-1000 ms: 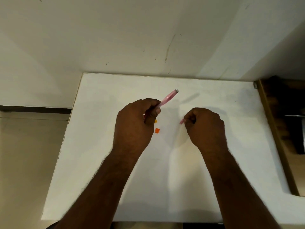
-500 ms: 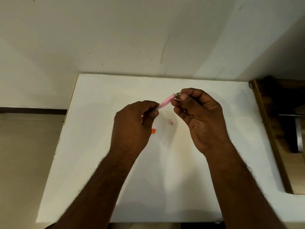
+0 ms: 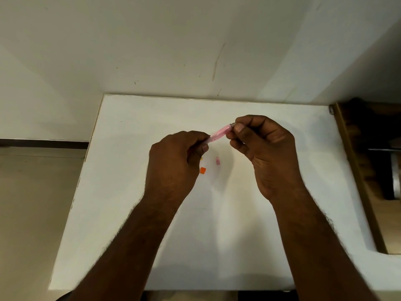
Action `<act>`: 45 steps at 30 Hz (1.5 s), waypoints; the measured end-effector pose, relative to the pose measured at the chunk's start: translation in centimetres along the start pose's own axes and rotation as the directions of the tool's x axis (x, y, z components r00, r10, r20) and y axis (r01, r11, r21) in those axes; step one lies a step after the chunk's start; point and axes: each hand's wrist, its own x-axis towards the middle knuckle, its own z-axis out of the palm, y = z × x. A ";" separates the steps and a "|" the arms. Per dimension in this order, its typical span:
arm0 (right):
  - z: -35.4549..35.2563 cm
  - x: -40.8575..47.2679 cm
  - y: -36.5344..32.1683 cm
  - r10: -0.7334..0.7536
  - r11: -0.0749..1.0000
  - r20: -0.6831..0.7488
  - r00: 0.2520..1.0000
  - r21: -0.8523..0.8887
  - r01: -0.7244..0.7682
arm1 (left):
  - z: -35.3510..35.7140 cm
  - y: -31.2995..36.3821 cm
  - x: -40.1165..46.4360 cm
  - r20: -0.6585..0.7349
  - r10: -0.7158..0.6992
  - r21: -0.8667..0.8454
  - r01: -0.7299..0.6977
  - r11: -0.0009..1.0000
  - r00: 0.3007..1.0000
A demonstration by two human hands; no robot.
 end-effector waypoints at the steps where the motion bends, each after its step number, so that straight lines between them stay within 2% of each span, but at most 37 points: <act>1: -0.1 0.0 0.0 -0.031 0.998 -0.005 1.000 -0.053 0.031 | 0.0 0.0 0.0 -0.004 0.005 0.007 -0.005 1.000 1.000; 6: -0.4 0.2 0.5 -0.139 0.958 0.009 0.990 -0.251 0.137 | -0.1 -0.1 0.0 -0.017 0.006 0.040 -0.006 0.999 1.000; 12: -0.3 0.3 0.8 -0.133 0.950 0.001 0.991 -0.284 0.128 | 0.2 -0.1 -0.1 -0.017 -0.048 0.021 0.048 0.999 0.999; 15: -0.1 0.3 0.9 -0.113 0.972 -0.061 0.992 -0.211 0.098 | 0.2 0.0 0.0 -0.027 -0.063 0.018 0.064 0.998 0.998; 16: 0.0 0.4 1.1 -0.117 0.962 -0.096 0.988 -0.259 0.089 | 0.2 0.0 0.1 -0.030 -0.076 0.015 0.076 0.997 0.997; 18: 0.1 0.4 1.7 -0.154 0.843 -0.112 0.982 -0.533 0.072 | 0.2 -0.1 0.1 -0.037 -0.093 0.010 0.094 0.996 0.995; 20: 0.5 -0.1 2.3 -0.134 0.628 -0.029 0.991 -0.776 0.062 | 0.1 -0.1 0.2 -0.040 -0.093 0.015 0.093 0.996 0.995; 22: 1.2 -0.6 2.8 -0.042 0.478 0.061 0.997 -0.875 0.073 | 0.2 0.0 0.2 -0.044 -0.088 0.016 0.088 0.996 0.995; 24: 1.7 -0.7 3.3 -0.011 0.353 0.114 0.993 -0.929 0.111 | 0.2 0.0 0.1 -0.050 -0.083 0.014 0.083 0.996 0.995; 25: 1.8 -0.7 3.4 -0.015 0.308 0.126 0.992 -0.943 0.124 | 0.2 -0.1 0.1 -0.050 -0.080 0.014 0.081 0.997 0.996; 27: 1.8 -0.8 3.4 -0.017 0.283 0.121 0.993 -0.952 0.121 | 0.1 -0.1 0.0 -0.049 -0.073 0.022 0.074 0.997 0.996; 29: 1.6 -0.7 3.4 -0.009 0.319 0.102 0.995 -0.942 0.100 | 0.1 -0.2 0.0 -0.049 -0.068 0.028 0.070 0.997 0.996; 30: 1.5 -0.7 3.4 -0.009 0.377 0.081 0.997 -0.923 0.079 | 0.1 -0.2 -0.1 -0.049 -0.071 0.023 0.073 0.997 0.996; 32: 1.1 -0.3 3.1 -0.011 0.588 -0.009 1.000 -0.809 -0.001 | 0.2 -0.2 -0.1 -0.054 -0.079 0.001 0.079 0.997 0.995; 34: 0.7 0.1 2.5 0.026 0.846 -0.111 0.993 -0.527 -0.081 | 0.2 -0.2 -0.1 -0.051 -0.085 -0.015 0.084 0.996 0.995; 36: 0.4 0.2 1.7 0.095 0.978 -0.133 0.987 -0.173 -0.117 | 0.3 -0.3 -0.1 -0.040 -0.095 -0.026 0.094 0.995 0.995; 38: 0.1 0.2 1.1 0.157 0.983 -0.091 0.983 0.107 -0.147 | 0.3 -0.2 -0.2 -0.035 -0.098 -0.021 0.097 0.995 0.995; 40: 0.0 0.2 0.7 0.174 0.959 -0.048 0.984 0.234 -0.158 | 0.3 -0.2 -0.2 -0.032 -0.087 -0.007 0.087 0.996 0.996; 45: 0.3 0.1 0.5 0.140 0.967 -0.054 0.989 0.221 -0.125 | 0.3 -0.3 -0.1 -0.036 -0.060 0.009 0.060 0.998 0.998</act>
